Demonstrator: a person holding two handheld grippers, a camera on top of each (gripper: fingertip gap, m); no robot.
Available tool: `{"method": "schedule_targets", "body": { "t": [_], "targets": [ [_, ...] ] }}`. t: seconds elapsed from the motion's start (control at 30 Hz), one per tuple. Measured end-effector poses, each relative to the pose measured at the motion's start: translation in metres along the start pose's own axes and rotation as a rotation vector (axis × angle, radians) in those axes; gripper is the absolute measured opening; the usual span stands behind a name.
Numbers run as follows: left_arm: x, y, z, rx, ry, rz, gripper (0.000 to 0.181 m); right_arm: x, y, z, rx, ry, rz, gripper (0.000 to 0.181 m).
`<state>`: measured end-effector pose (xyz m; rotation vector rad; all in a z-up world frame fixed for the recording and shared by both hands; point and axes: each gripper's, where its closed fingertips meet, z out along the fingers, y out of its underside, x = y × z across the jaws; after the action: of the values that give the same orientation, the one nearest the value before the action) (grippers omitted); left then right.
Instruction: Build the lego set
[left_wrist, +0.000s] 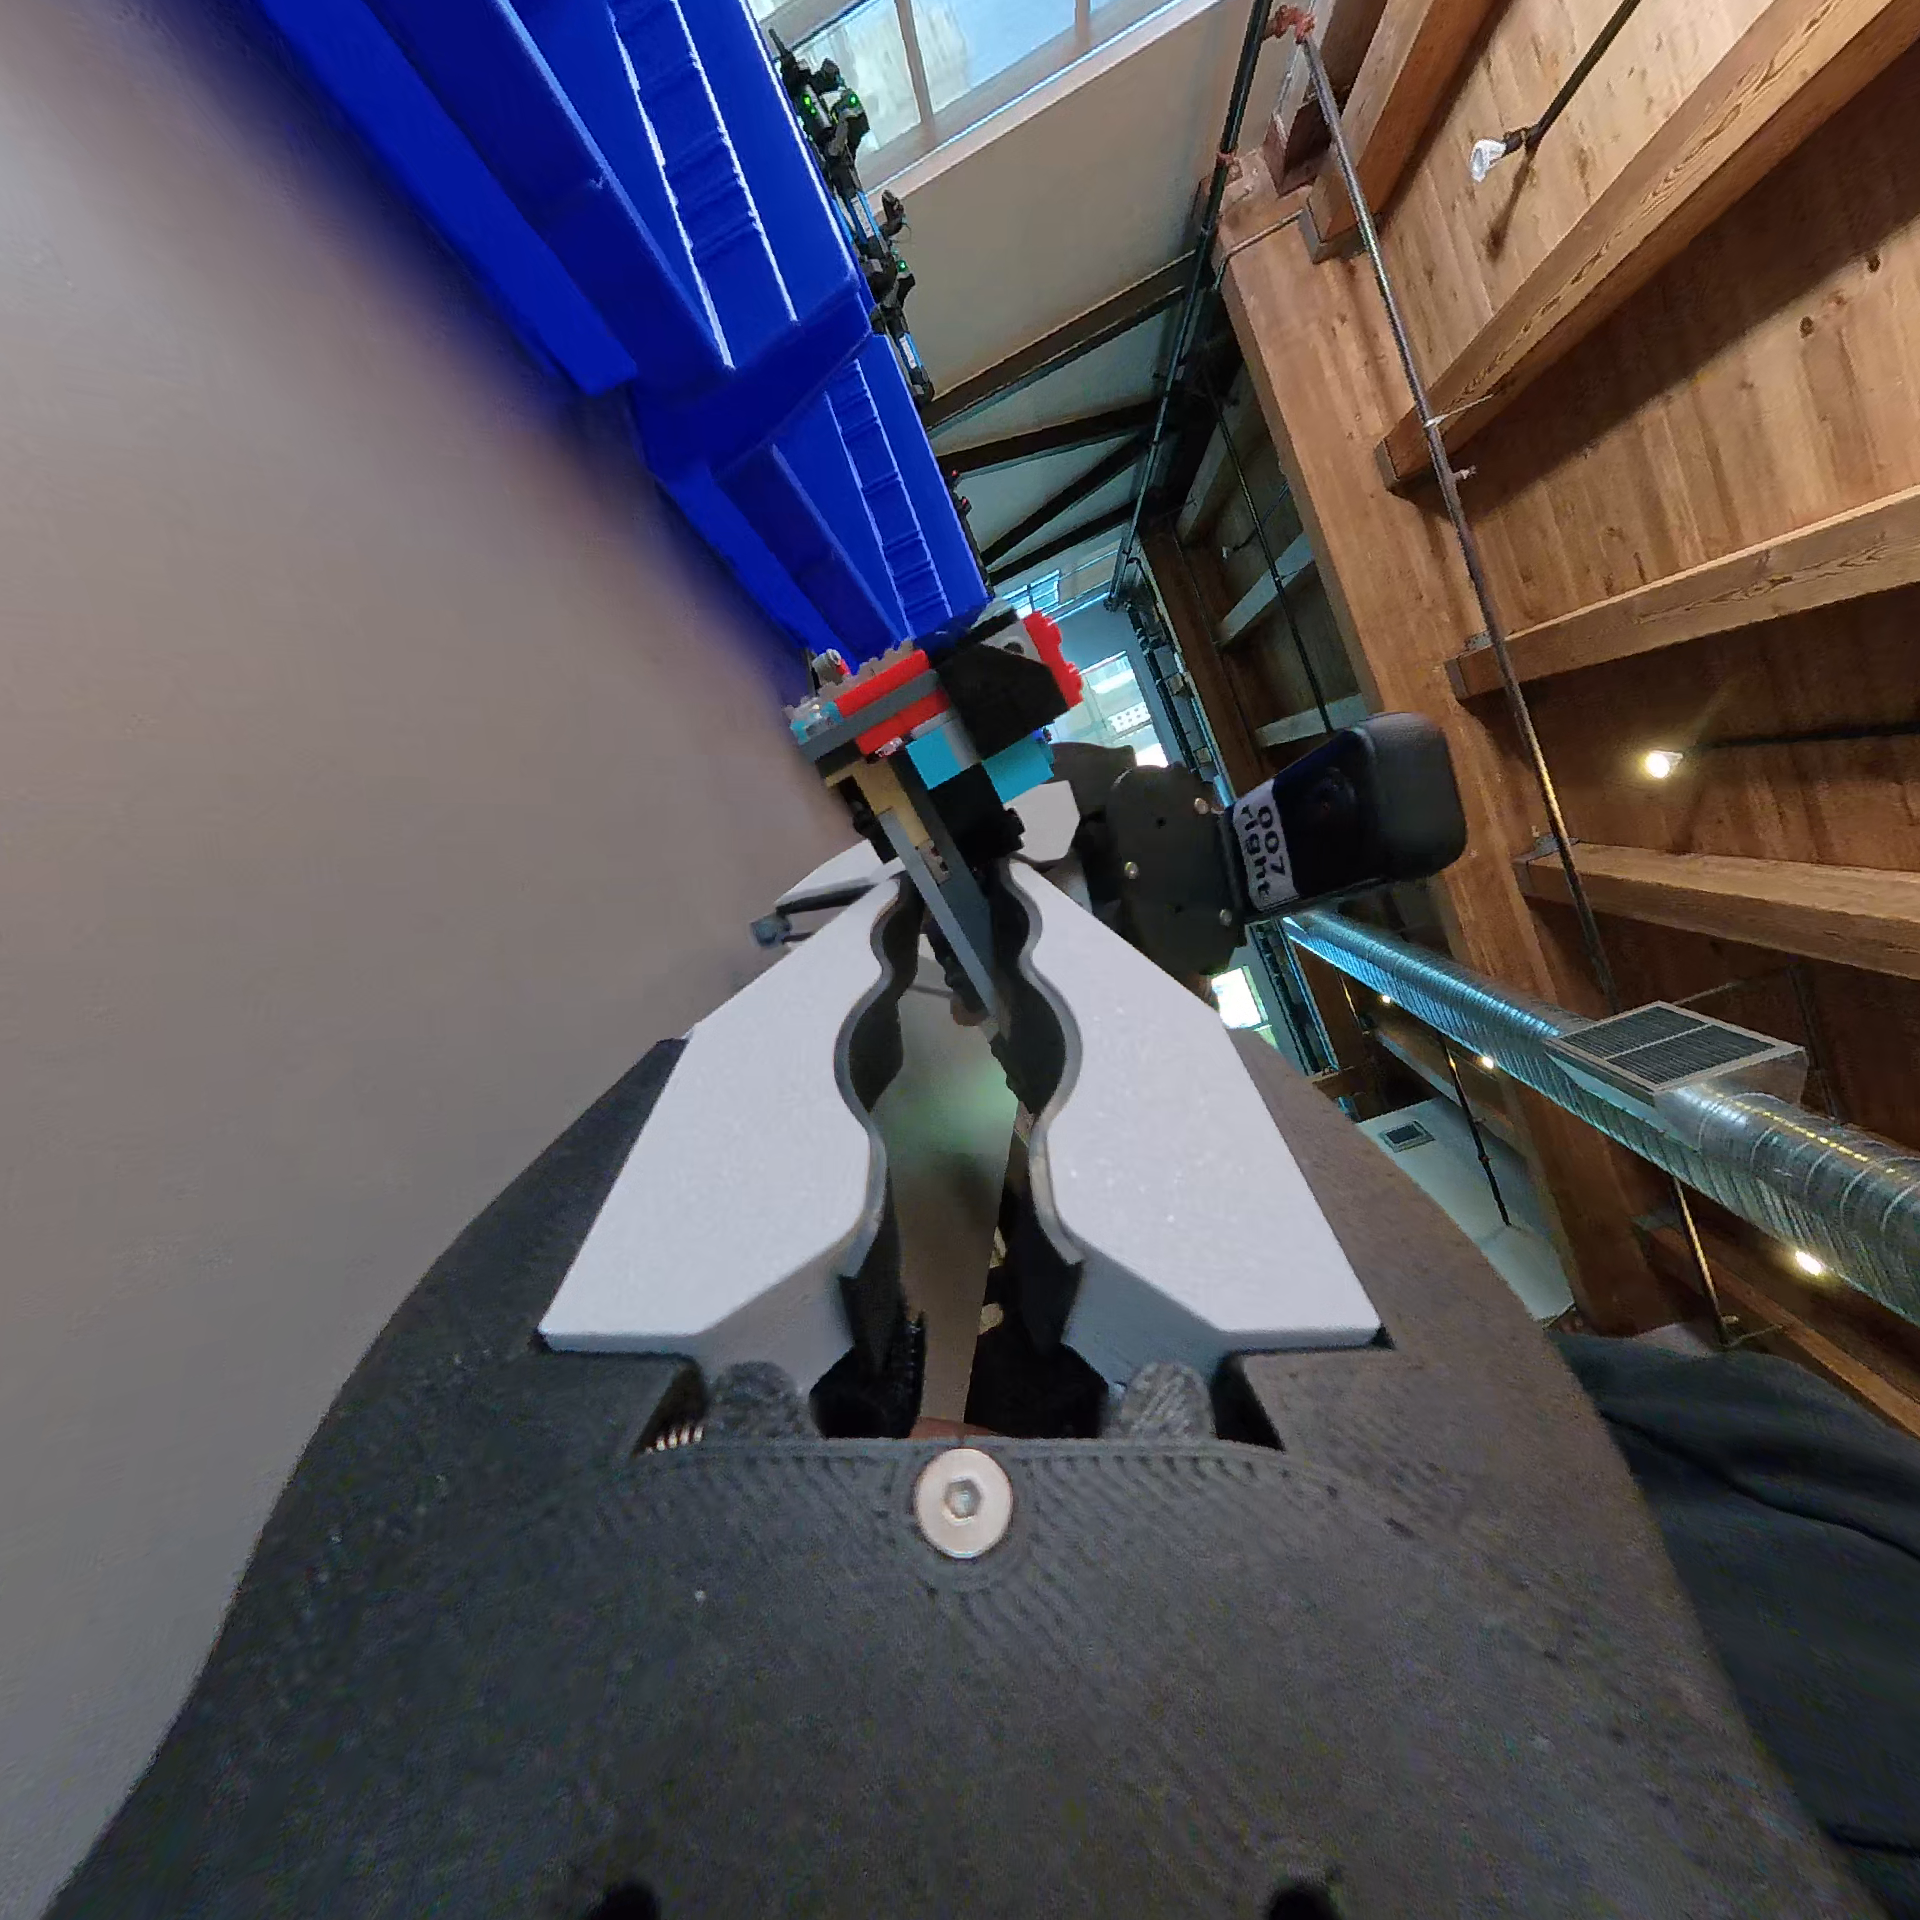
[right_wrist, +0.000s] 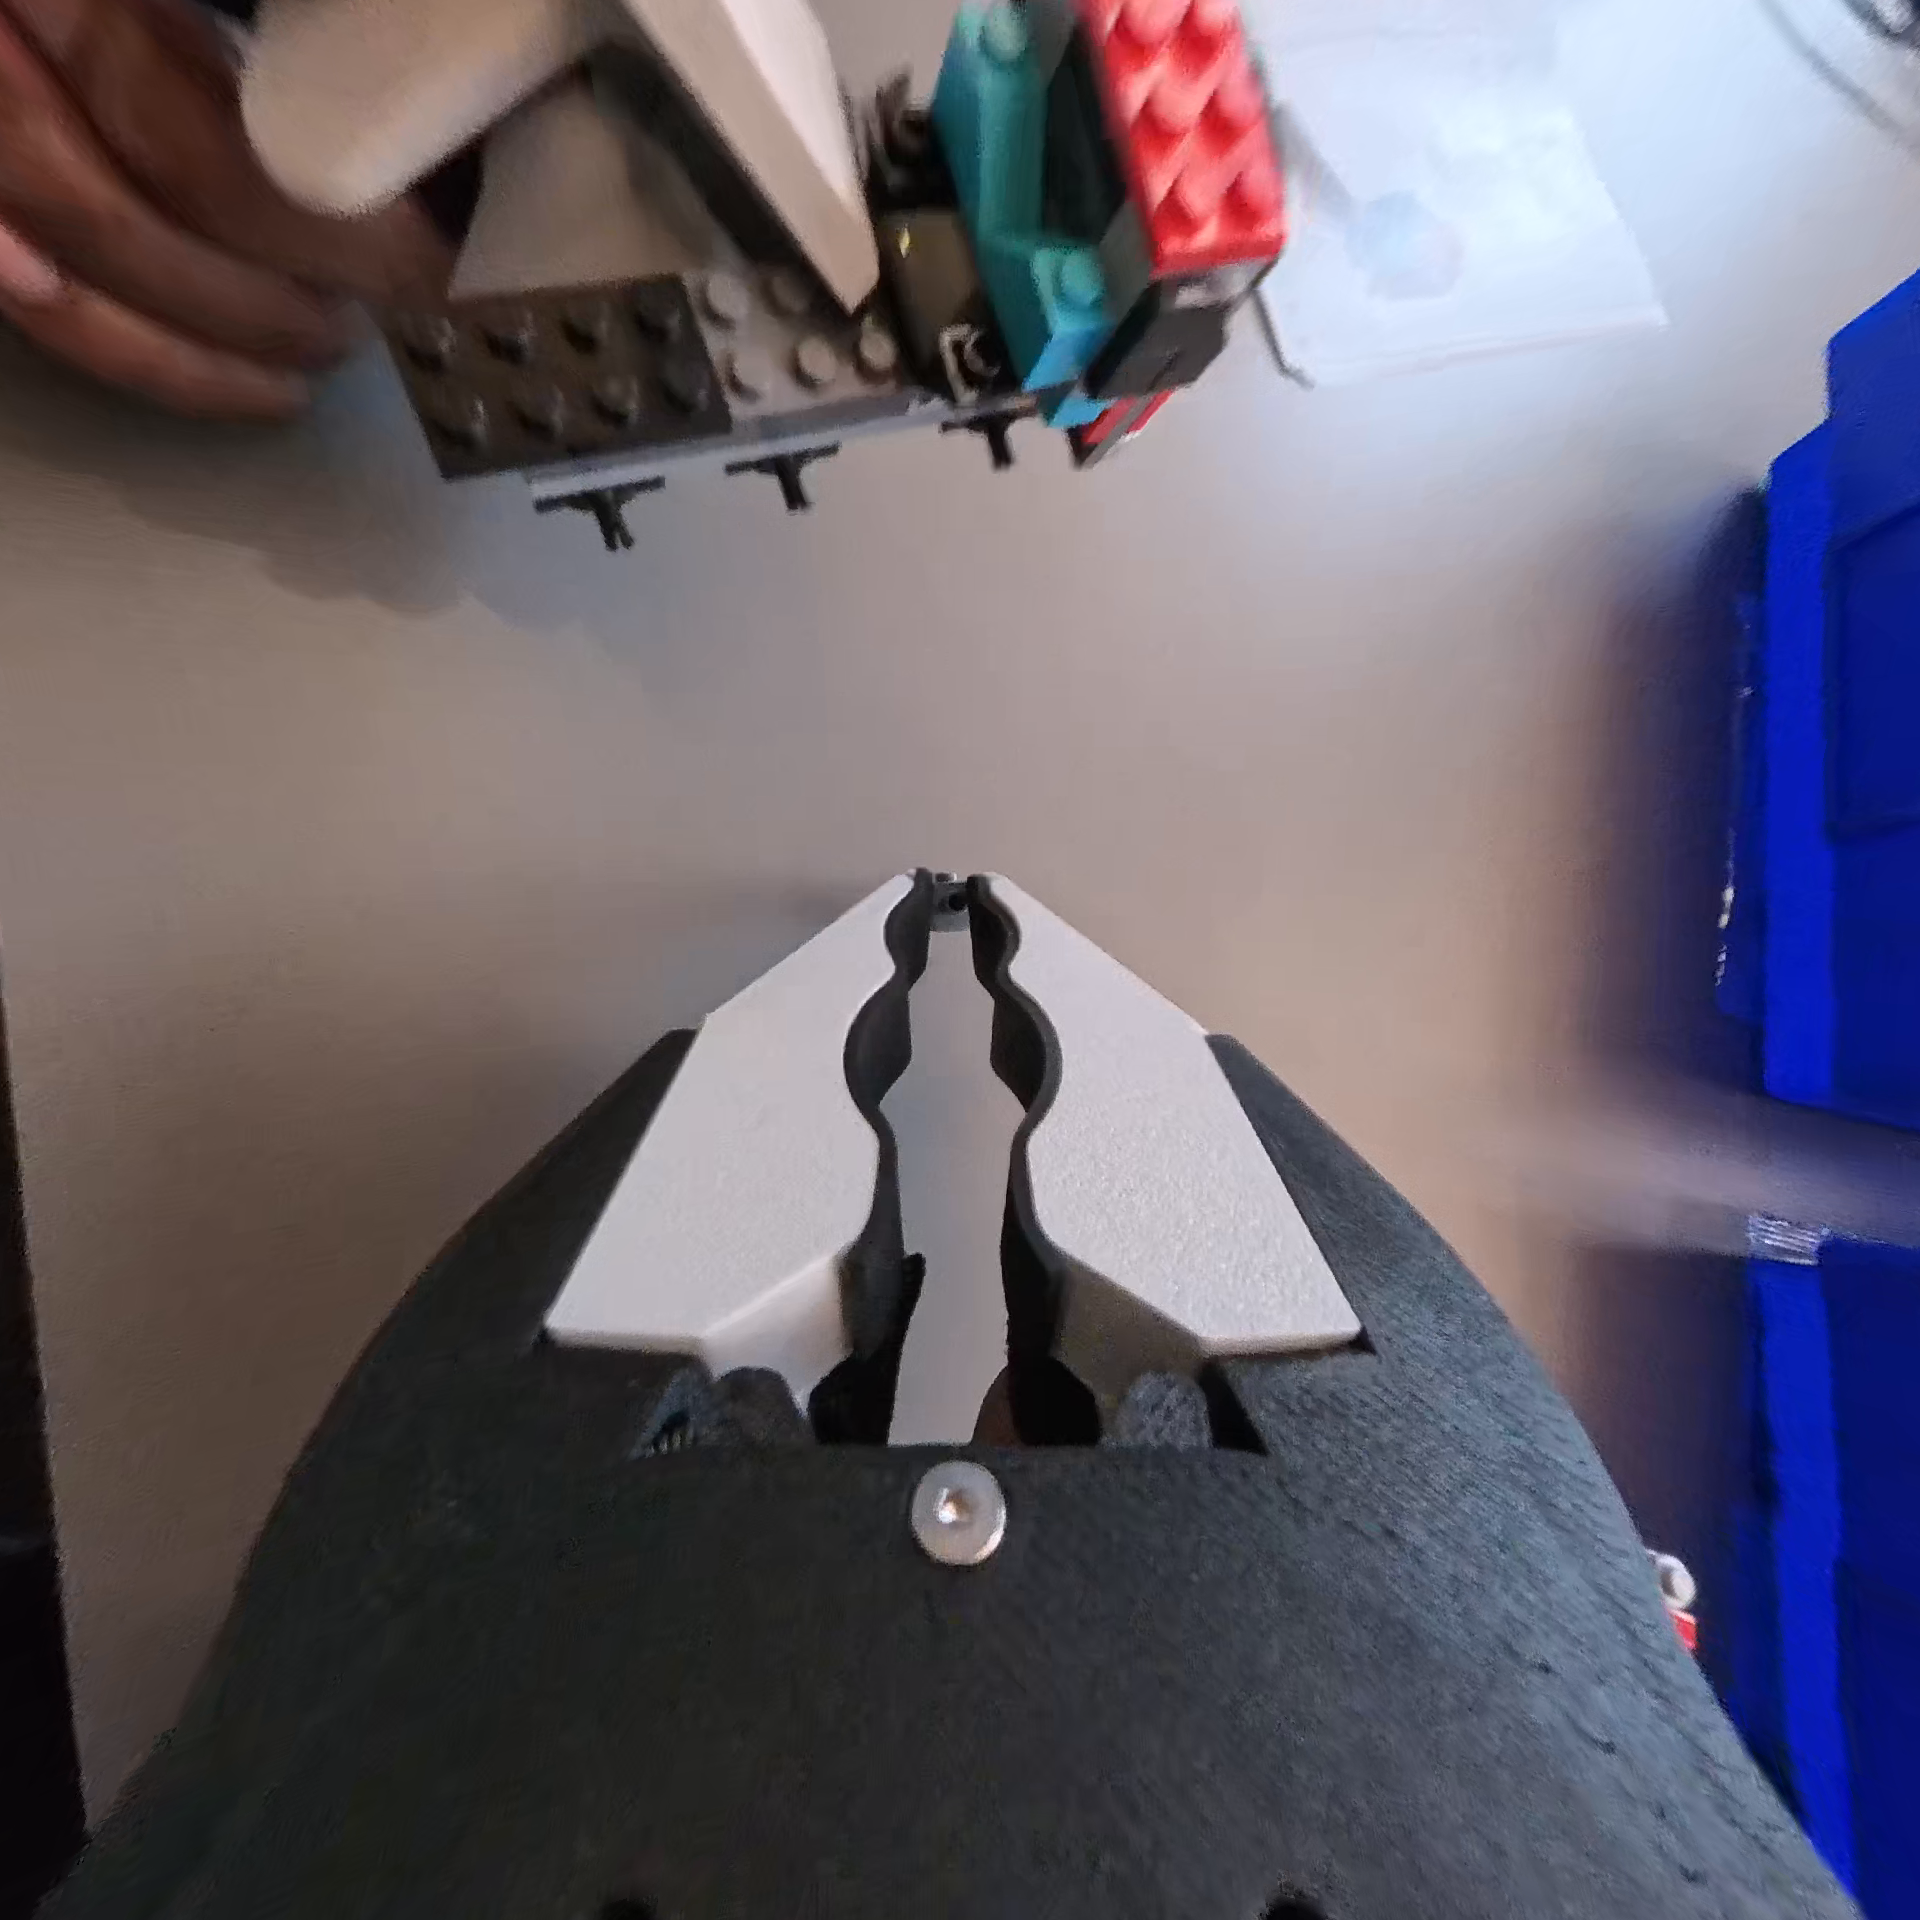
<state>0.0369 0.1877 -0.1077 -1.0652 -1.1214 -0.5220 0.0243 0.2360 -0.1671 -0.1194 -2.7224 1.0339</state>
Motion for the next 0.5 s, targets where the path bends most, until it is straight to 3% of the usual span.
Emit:
{"method": "schedule_targets", "body": {
  "t": [0.23, 0.4, 0.5],
  "targets": [
    [0.002, -0.005, -0.001, 0.032, 0.023, -0.023, 0.013, 0.019, -0.05, -0.022, 0.332, 0.072, 0.139, 0.008],
    [0.005, -0.007, 0.0, 0.059, 0.071, -0.087, 0.013, 0.019, -0.098, -0.048, 0.686, -0.012, 0.274, 0.007],
    [0.008, -0.004, 0.002, 0.062, 0.097, -0.117, 0.013, 0.021, -0.109, -0.049, 0.777, -0.032, 0.331, 0.007]
  ]
}}
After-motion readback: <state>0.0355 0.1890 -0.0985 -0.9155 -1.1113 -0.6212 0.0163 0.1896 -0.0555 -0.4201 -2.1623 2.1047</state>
